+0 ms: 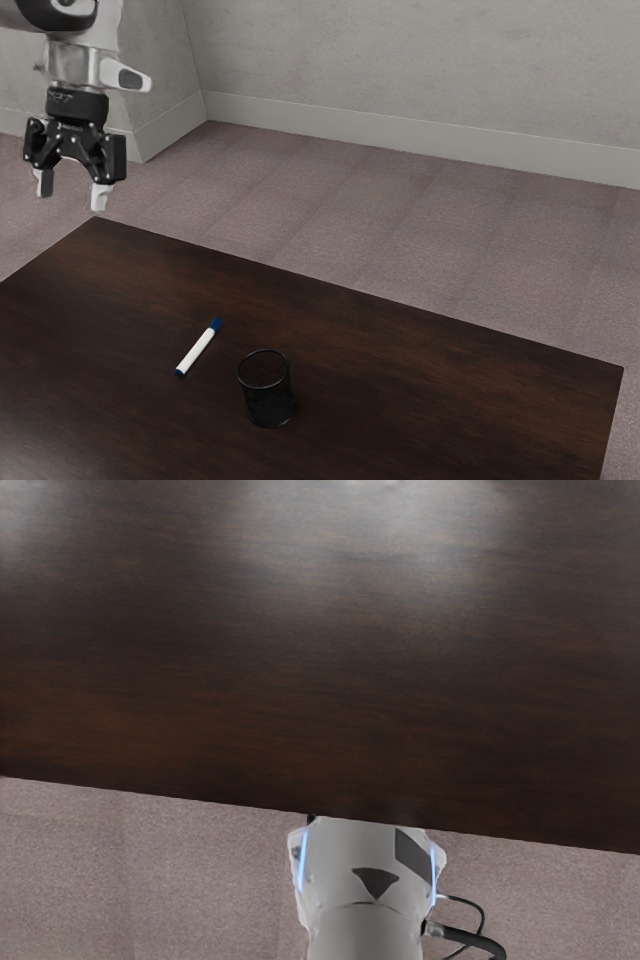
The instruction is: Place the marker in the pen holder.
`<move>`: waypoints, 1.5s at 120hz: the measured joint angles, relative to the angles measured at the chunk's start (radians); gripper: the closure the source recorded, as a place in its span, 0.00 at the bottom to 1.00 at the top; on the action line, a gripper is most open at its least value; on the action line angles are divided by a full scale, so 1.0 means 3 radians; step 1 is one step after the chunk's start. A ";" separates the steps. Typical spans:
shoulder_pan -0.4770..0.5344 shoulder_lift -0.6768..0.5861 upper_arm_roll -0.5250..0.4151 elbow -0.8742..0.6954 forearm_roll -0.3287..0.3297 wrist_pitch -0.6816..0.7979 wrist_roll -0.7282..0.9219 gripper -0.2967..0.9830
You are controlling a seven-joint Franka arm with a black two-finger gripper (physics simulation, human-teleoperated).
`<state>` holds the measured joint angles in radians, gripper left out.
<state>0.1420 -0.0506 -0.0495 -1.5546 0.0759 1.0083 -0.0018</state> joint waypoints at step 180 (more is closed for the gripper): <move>-0.0056 0.1437 0.0145 -0.1707 -0.0066 0.4597 -0.0525 0.25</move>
<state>0.1252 0.3805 -0.0061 -2.0668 0.0561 2.3876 -0.1594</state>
